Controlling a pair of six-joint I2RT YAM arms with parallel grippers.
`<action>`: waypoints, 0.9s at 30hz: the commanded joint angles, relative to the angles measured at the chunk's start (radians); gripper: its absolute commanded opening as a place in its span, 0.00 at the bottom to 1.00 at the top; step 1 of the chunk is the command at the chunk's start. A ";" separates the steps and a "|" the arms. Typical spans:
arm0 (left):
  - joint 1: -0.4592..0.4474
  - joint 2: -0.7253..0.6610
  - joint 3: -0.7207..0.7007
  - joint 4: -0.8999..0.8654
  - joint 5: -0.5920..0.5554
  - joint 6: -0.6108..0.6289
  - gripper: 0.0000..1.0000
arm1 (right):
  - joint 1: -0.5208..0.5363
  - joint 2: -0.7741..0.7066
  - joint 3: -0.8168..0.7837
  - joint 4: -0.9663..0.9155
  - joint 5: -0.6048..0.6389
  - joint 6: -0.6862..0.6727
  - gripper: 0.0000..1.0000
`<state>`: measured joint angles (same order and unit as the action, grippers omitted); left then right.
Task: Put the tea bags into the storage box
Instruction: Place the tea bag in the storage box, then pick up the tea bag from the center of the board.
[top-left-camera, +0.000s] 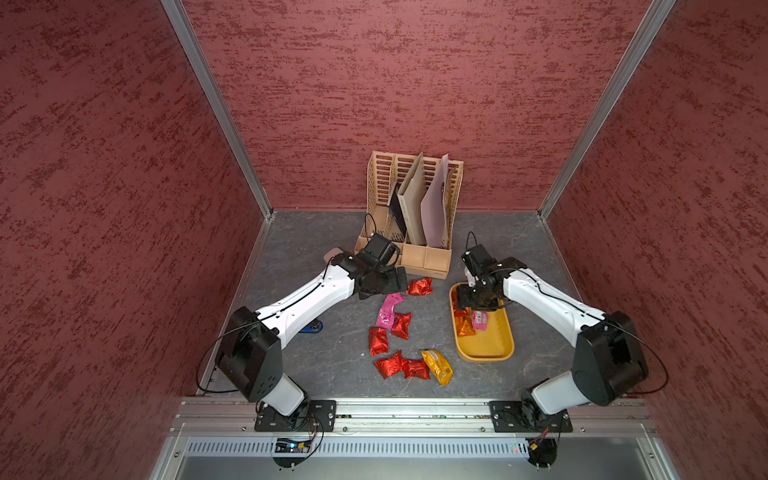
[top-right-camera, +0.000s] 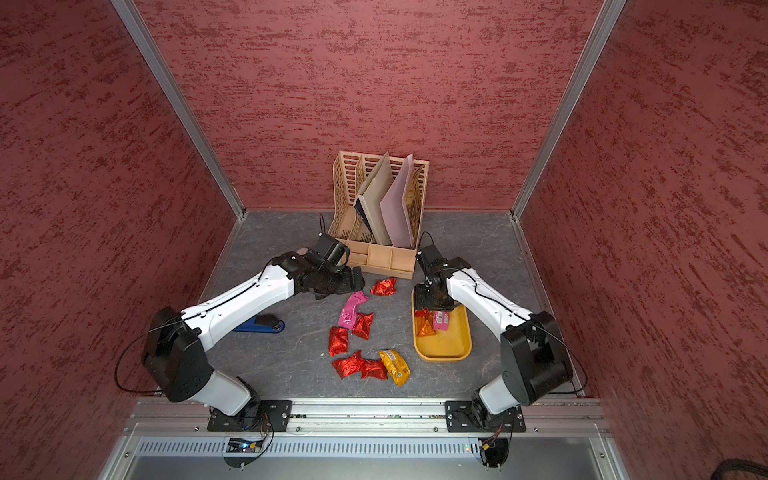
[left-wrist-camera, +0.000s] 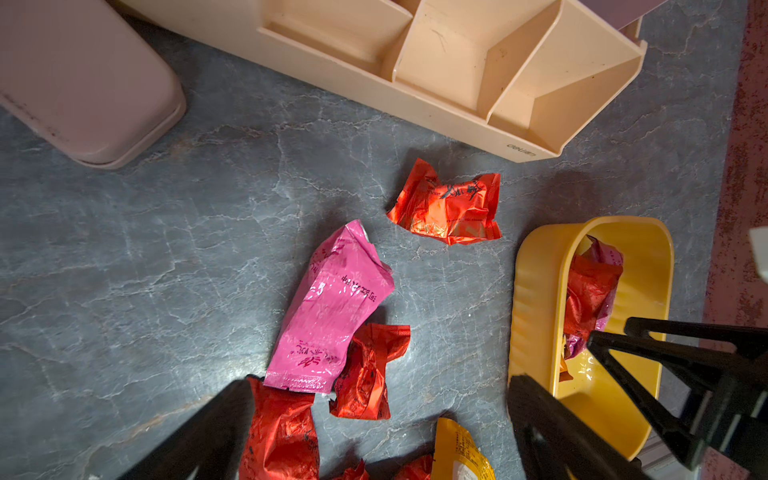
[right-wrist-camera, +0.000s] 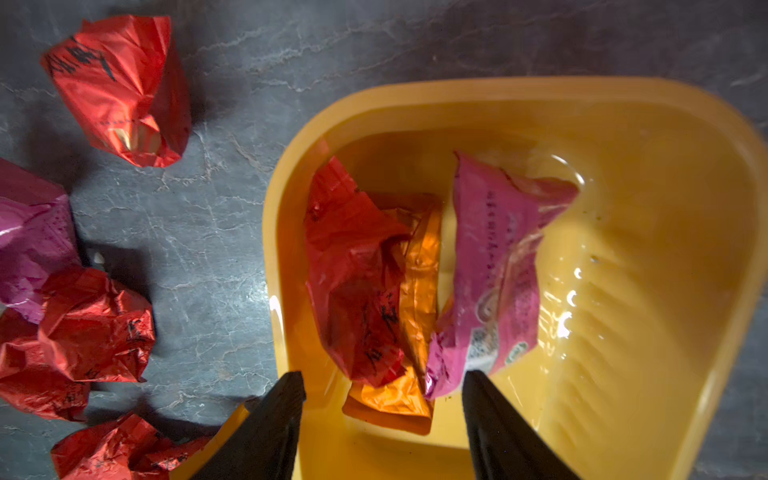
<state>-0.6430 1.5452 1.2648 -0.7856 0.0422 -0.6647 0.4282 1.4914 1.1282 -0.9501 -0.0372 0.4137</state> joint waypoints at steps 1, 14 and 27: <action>0.015 -0.034 -0.028 -0.001 -0.014 0.011 1.00 | 0.009 -0.081 0.081 0.002 -0.004 0.074 0.66; 0.215 -0.254 -0.214 -0.009 0.089 0.035 1.00 | 0.165 0.196 0.197 0.380 -0.043 0.369 0.57; 0.270 -0.349 -0.275 -0.038 0.082 0.060 1.00 | 0.166 0.455 0.349 0.261 0.042 0.334 0.74</action>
<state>-0.3809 1.2030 0.9955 -0.8223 0.1146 -0.6193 0.5922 1.9144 1.4372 -0.6670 -0.0364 0.7586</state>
